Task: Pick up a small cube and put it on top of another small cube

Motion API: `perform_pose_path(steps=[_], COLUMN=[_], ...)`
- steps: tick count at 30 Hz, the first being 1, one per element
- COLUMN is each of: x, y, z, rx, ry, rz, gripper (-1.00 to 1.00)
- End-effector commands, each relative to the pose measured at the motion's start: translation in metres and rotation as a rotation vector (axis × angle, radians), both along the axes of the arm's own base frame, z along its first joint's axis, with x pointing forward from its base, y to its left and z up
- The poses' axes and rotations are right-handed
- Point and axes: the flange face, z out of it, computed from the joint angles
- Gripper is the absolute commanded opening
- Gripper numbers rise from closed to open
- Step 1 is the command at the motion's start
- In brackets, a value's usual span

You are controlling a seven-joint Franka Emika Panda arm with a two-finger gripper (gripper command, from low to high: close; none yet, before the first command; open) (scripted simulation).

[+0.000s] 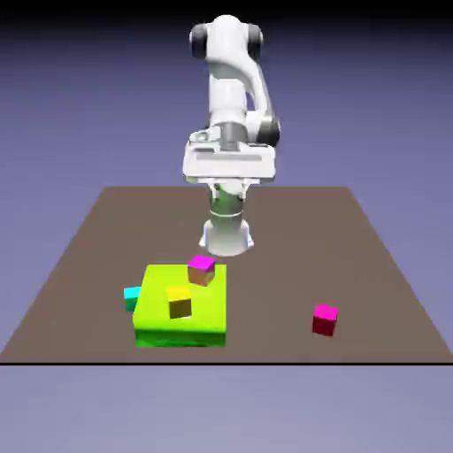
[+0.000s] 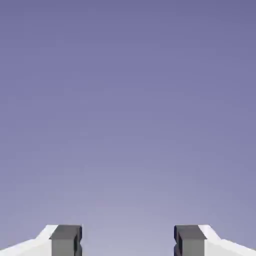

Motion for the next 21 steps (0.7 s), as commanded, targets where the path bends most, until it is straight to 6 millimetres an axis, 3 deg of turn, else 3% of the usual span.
perform_pose_path(steps=[1, 5, 10, 15, 21], x=[0.007, 0.026, 0.032, 0.021, -0.011], y=[-0.013, -0.065, -0.13, -0.192, -0.26], z=[-0.01, -0.054, -0.113, -0.17, -0.231], rx=[0.032, 0.159, 0.315, 0.467, 0.643], ry=[0.051, 0.248, 0.478, 0.683, 0.888], rz=[-0.042, -0.211, -0.427, -0.645, -0.905], gripper=[0.0, 0.0, 0.0, 0.0, 0.0])
